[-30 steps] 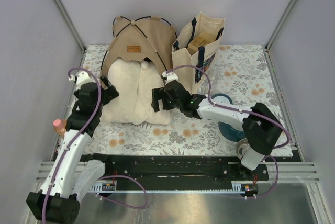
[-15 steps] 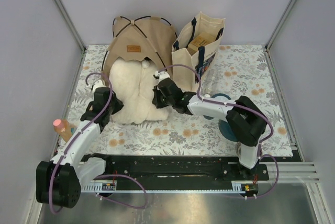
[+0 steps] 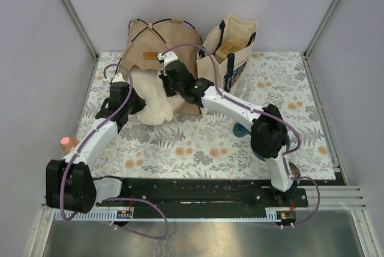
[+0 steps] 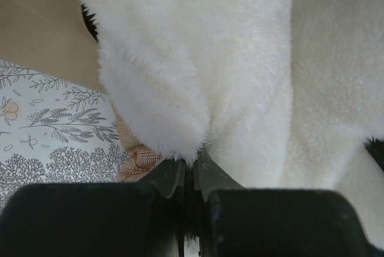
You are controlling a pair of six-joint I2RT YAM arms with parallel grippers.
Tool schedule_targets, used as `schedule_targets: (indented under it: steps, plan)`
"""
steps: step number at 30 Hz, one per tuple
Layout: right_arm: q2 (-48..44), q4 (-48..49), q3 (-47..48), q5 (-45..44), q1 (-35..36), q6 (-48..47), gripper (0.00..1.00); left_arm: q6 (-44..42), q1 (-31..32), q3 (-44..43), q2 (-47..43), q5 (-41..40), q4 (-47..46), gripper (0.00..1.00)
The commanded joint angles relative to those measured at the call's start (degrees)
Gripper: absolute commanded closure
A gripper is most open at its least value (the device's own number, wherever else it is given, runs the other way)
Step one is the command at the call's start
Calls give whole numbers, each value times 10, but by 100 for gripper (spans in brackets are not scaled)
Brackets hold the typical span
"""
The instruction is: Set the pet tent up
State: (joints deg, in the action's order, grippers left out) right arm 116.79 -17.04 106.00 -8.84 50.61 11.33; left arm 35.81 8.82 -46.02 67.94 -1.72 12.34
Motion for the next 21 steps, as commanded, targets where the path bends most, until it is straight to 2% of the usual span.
schedule_targets:
  steps: [1,4,8,12,21]
  plan:
    - [61,36,58,-53,7,-40,100,-33,8,-48,42,43,-85,100]
    - [77,54,54,-80,7,-34,100,-64,13,-81,73,40,-119,100]
    - [54,123,-16,-127,7,-7,100,-117,23,-136,113,29,-156,100]
    - [34,188,-62,-148,7,18,100,-138,27,-150,134,2,-208,100]
    - [52,272,-62,-170,7,-3,100,-125,30,-50,158,-65,-356,100]
